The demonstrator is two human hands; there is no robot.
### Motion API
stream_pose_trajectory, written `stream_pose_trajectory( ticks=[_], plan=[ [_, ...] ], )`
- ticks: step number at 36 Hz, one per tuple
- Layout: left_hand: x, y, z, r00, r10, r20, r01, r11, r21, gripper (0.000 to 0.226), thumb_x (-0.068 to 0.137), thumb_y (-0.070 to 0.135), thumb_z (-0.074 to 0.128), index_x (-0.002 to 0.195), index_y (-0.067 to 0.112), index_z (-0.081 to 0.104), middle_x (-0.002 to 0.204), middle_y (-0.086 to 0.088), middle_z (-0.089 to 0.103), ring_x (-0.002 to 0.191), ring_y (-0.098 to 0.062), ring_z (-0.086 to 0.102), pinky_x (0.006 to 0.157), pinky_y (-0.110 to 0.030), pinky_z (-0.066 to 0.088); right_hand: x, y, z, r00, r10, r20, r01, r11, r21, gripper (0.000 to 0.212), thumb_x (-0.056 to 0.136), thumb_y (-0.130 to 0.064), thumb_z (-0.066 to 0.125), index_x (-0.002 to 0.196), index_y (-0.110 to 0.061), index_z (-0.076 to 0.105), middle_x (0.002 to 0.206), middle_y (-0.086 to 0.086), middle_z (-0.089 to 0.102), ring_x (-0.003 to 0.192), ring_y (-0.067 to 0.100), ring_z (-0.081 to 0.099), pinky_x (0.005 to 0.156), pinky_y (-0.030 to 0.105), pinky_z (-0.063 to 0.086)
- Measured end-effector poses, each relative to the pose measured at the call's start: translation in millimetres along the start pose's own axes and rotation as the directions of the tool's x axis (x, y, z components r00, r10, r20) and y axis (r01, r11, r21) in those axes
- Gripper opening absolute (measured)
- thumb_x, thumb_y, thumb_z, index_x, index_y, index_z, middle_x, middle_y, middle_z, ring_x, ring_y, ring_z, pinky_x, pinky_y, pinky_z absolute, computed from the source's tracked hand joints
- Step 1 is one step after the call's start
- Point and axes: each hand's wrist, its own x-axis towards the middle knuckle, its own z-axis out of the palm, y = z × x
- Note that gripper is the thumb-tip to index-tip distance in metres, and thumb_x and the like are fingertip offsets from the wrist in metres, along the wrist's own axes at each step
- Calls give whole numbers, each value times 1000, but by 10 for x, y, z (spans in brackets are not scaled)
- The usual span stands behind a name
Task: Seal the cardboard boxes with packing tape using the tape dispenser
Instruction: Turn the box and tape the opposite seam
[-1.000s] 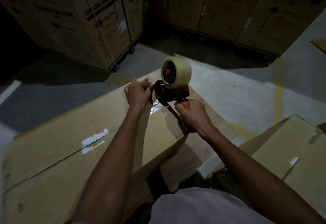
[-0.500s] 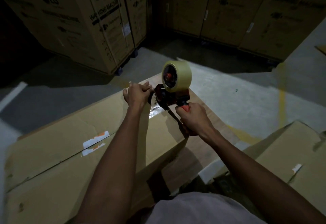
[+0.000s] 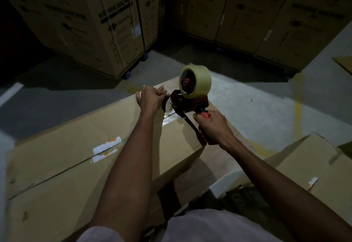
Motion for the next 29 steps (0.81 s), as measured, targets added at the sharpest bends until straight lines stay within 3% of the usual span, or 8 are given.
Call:
stream_pose_trajectory(
  ticks=[4,7,11,15,19,21,26,29],
  plan=[
    [-6,-13,17,1000,4,29,-2,998,-65,30,97,28,66,121,12,75,141,4,62,140,-9,45,120,-36,-1,-102,69,-57,1000,17,-12,-17,1000,-6,36,91,-44,64,76,-11,61,57,6,67,40,19,62,38,25,45],
    [-43,-3,1,999,-13,37,20,981,-192,33,94,20,71,123,5,72,141,-10,62,137,-19,48,115,-15,4,-220,128,-92,999,29,-16,-29,1000,3,39,91,-48,62,75,-12,61,56,6,66,40,22,62,38,26,46],
    [-70,17,-31,995,-5,95,23,982,-186,35,97,22,66,127,5,69,145,-9,58,141,-18,45,116,-24,7,-336,168,-34,996,74,-44,-71,996,62,39,89,-48,63,73,-13,60,51,4,61,37,20,57,39,27,44],
    [-101,11,-58,994,71,85,-63,994,-86,35,101,24,61,130,4,67,146,-10,57,145,-24,39,110,-21,10,-383,156,69,989,120,-85,-110,987,121,37,85,-48,64,68,-15,60,50,5,60,37,23,56,40,31,46],
    [-161,1,-93,982,147,115,-176,933,313,36,105,38,50,133,23,67,157,5,44,155,-17,17,120,-54,-3,-394,157,79,988,133,-81,-121,982,143,36,83,-49,63,71,-15,61,53,5,63,40,20,56,41,31,47],
    [-206,15,-77,984,139,116,-175,890,420,36,105,38,48,135,27,65,158,1,43,155,-17,19,122,-56,-1,-410,173,87,990,114,-82,-102,985,143,33,86,-45,63,72,-15,60,53,5,63,40,20,56,41,30,47],
    [-334,125,48,983,185,-15,-159,884,440,25,92,32,59,82,19,78,119,-11,72,131,-21,55,124,-51,2,-424,175,102,992,78,-101,-66,991,120,36,85,-46,63,73,-12,62,55,5,63,43,18,59,40,28,48],
    [-401,110,31,995,81,-61,-56,938,343,30,91,39,62,76,18,77,89,-8,74,106,-29,65,122,-53,12,-403,178,77,993,79,-83,-68,989,128,39,87,-45,62,75,-8,63,57,7,62,43,19,57,40,28,46]
  ],
)
